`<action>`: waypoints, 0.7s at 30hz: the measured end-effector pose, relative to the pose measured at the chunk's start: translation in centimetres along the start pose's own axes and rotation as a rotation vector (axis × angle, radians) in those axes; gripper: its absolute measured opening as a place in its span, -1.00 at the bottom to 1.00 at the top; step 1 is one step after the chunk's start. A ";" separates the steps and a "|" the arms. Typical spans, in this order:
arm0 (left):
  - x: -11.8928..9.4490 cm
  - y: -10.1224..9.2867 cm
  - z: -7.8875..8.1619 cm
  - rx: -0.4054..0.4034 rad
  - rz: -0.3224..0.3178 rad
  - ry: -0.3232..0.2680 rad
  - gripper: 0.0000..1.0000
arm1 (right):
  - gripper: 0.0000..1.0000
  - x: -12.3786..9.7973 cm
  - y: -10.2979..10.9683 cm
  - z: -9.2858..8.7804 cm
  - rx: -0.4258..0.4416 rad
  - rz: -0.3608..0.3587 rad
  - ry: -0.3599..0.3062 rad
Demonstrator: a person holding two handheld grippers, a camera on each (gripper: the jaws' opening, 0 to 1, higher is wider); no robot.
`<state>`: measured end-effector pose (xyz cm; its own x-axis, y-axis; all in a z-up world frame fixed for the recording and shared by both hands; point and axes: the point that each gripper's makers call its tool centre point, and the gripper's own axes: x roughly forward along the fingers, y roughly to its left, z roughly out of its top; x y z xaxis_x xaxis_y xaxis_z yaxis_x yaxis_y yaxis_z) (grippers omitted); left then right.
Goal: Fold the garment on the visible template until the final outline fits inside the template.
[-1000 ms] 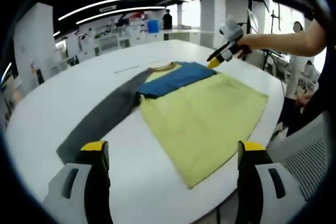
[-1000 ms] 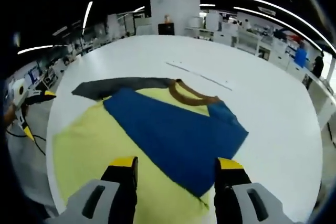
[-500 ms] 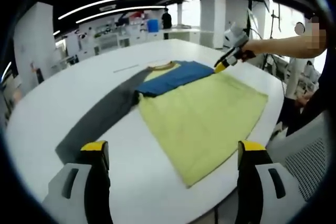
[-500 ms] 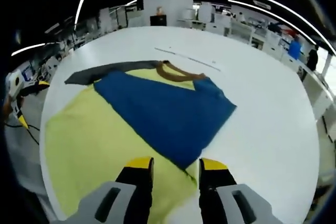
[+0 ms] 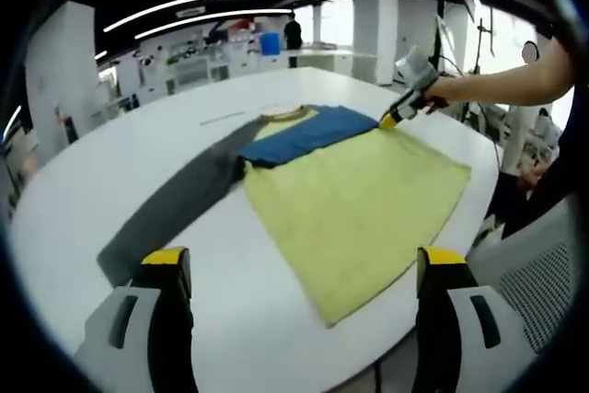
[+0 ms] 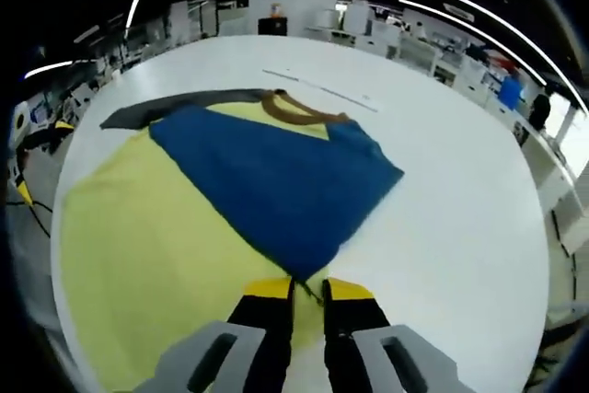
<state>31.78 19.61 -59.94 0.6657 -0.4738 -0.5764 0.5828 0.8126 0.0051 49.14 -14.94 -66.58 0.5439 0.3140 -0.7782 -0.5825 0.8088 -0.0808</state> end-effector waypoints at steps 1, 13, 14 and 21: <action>0.0 0.1 -0.1 0.001 0.002 0.003 0.98 | -0.96 0.0 -0.1 -0.1 -0.001 -0.001 0.005; -0.1 0.5 -0.1 0.000 0.009 0.003 0.98 | -1.00 -0.5 -0.9 -0.9 0.046 0.009 0.024; -0.1 0.5 -0.1 -0.001 0.010 0.004 0.98 | -1.00 -0.5 -1.0 -0.9 0.044 0.010 0.025; -0.3 0.9 -0.2 -0.001 0.019 0.005 0.98 | -1.00 -0.8 -1.7 -1.5 0.049 0.014 0.038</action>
<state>32.03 20.54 -59.96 0.6746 -0.4562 -0.5804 0.5693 0.8220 0.0157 48.75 -17.31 -66.73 0.5123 0.3069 -0.8021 -0.5590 0.8282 -0.0402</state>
